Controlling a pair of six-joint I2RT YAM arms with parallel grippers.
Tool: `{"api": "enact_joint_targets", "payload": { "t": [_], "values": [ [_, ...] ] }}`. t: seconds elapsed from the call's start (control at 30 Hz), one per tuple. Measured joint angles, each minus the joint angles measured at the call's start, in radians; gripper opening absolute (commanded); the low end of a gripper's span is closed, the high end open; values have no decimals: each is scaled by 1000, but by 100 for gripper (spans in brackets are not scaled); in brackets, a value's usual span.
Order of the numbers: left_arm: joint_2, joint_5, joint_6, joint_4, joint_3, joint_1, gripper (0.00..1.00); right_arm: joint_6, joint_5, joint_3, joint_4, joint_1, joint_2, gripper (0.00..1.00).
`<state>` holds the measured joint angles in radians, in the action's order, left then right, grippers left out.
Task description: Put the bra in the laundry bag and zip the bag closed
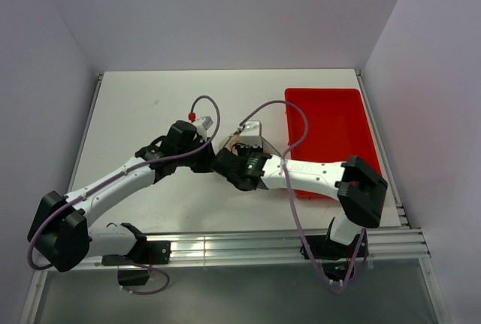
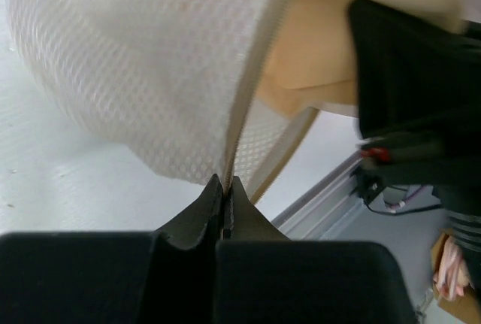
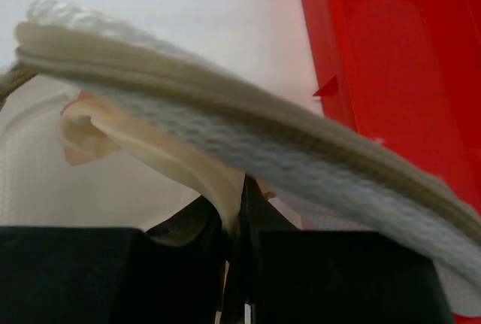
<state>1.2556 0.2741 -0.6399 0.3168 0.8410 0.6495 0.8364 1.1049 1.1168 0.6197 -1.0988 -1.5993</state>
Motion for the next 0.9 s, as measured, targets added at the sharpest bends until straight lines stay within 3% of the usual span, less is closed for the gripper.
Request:
{"api": "enact_joint_targets", "payload": {
  "t": [0.17, 0.43, 0.63, 0.9],
  "values": [
    [0, 58, 0, -31, -14, 0, 0, -16, -46, 86, 63, 0, -117, 0],
    [0, 122, -8, -68, -18, 0, 0, -78, -109, 304, 137, 17, -179, 40],
    [0, 146, -17, -96, -26, -14, 0, -126, -179, 323, 138, 31, -165, 61],
    [0, 160, -30, -113, -36, -21, 0, -161, -273, 301, 113, 48, -69, 72]
  ]
}}
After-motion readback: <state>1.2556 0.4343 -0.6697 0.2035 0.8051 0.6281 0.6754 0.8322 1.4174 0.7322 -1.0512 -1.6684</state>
